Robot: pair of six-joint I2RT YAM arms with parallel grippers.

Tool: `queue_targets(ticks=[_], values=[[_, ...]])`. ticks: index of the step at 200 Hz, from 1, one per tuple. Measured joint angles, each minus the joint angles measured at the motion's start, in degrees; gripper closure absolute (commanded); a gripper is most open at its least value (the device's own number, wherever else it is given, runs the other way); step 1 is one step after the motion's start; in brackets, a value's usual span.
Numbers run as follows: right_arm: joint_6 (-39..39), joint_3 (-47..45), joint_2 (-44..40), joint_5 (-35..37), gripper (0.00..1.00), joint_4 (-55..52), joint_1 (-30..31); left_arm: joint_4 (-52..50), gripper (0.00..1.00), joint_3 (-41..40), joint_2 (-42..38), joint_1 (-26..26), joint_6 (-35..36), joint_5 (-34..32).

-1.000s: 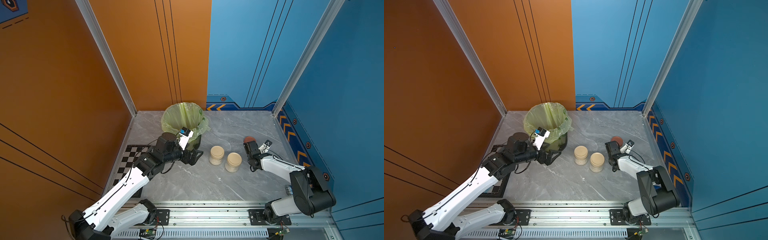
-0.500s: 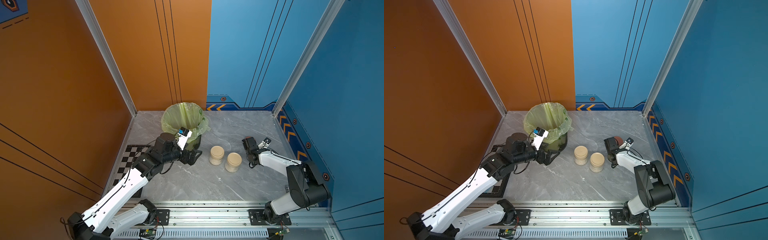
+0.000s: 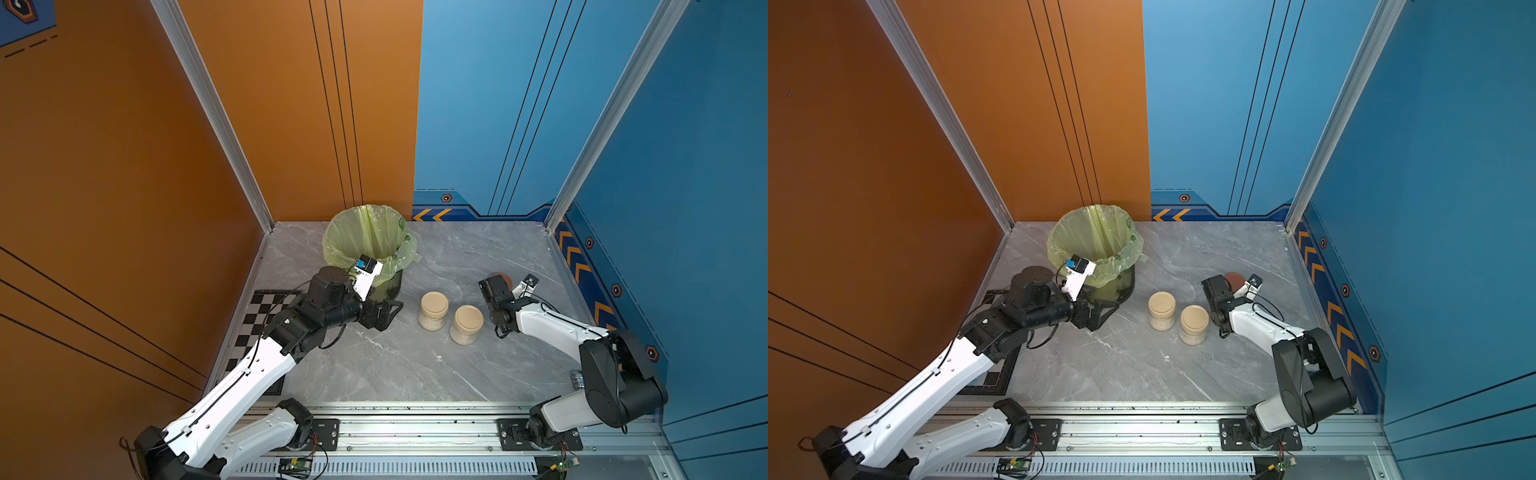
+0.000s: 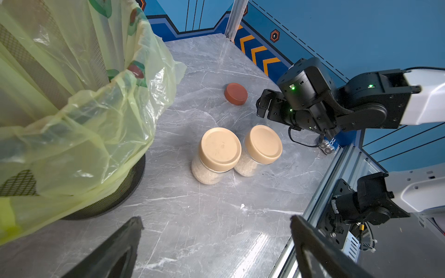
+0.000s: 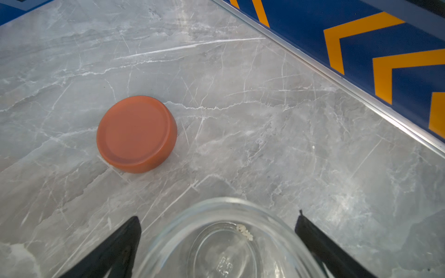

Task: Empty moldy rice from jars
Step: Place the jar at the center of the board, then pick up the jar from the center of the board.

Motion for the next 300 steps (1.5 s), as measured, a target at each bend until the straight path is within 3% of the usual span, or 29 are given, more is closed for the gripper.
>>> queue_targets(ticks=[89,154,237,300], values=[[1.8,3.0,-8.3,0.0,0.00,-8.4,1.2,0.0,0.02,0.0,0.0,0.2,0.0,0.0],[-7.5,12.0,-9.5,-3.0,0.00,-18.1,2.1,0.0,0.02,0.0,0.0,0.9,0.0,0.0],[-23.8,27.4,-9.9,-19.6,0.00,-32.6,3.5,-0.1,0.02,-2.7,-2.2,2.3,0.0,0.2],[-30.6,35.2,-2.7,-31.0,0.00,-41.7,9.3,-2.2,0.02,-2.7,-2.7,2.7,0.4,3.2]])
